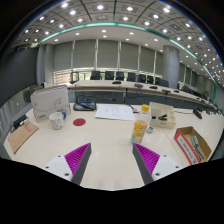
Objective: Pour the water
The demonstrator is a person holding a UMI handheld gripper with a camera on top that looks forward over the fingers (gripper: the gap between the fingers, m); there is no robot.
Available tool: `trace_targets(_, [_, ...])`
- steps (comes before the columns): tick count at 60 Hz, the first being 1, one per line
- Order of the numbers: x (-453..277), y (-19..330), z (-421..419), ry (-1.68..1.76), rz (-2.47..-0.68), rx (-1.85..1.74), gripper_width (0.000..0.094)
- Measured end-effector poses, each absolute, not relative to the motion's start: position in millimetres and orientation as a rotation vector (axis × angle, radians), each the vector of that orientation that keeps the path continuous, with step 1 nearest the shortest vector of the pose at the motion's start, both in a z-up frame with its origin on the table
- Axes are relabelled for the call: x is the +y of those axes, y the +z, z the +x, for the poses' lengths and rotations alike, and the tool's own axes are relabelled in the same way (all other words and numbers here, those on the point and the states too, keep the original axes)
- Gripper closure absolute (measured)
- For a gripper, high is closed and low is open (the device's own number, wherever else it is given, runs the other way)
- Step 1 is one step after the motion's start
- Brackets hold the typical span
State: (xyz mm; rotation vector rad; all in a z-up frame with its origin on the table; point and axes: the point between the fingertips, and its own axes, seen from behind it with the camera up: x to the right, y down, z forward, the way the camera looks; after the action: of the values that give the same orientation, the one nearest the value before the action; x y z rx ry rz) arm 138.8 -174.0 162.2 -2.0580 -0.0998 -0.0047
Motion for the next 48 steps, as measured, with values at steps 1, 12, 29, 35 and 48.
trace_targets(1, [-166, 160, 148, -0.006, -2.051, -0.096, 0.0077])
trace_targets(12, [-85, 120, 212, 0.017, -2.034, -0.071, 0.0081])
trace_targets(29, [17, 77, 254, 0.02, -1.993, -0.011, 0.0083])
trace_targets(35, [40, 69, 257, 0.015, -1.976, -0.006, 0.0176])
trace_targets(48, [58, 61, 265, -0.05, -1.94, 0.016, 0.0453])
